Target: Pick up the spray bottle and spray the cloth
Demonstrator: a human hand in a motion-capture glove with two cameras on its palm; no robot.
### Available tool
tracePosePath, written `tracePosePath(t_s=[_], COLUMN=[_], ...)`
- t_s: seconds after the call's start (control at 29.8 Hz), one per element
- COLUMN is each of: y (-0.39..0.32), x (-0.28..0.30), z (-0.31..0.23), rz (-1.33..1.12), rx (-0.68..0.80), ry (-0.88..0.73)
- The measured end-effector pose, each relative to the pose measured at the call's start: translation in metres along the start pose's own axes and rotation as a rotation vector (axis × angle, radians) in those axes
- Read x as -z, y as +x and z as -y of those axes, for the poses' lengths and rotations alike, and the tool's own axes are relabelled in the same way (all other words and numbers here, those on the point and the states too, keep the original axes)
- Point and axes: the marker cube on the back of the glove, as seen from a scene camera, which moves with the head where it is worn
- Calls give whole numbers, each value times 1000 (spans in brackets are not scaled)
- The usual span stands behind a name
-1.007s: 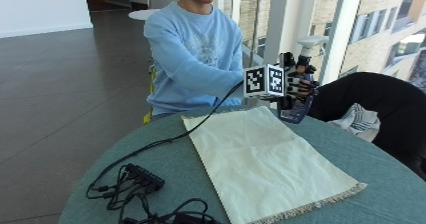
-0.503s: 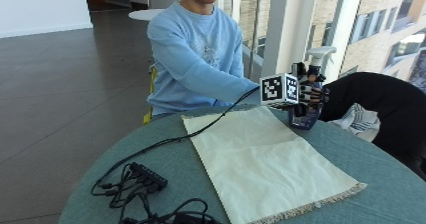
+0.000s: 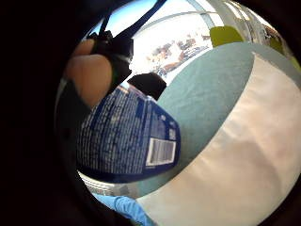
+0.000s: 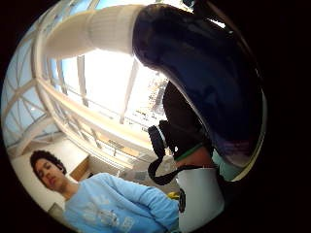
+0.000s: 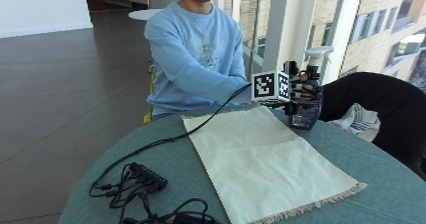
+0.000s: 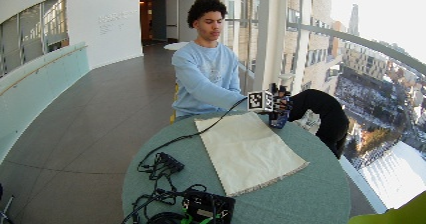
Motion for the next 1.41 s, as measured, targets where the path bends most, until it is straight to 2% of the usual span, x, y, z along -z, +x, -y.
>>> tracePosePath(t_s=[0.23, 0.47, 0.74, 1.01, 1.41], y=[1, 10, 17, 31, 40], x=[68, 161, 232, 260, 262], z=[-47, -143, -241, -295, -309], rz=[-161, -486, -693, -799, -776], rx=[-31, -138, -215, -250, -266], ry=[-65, -95, -27, -11, -6])
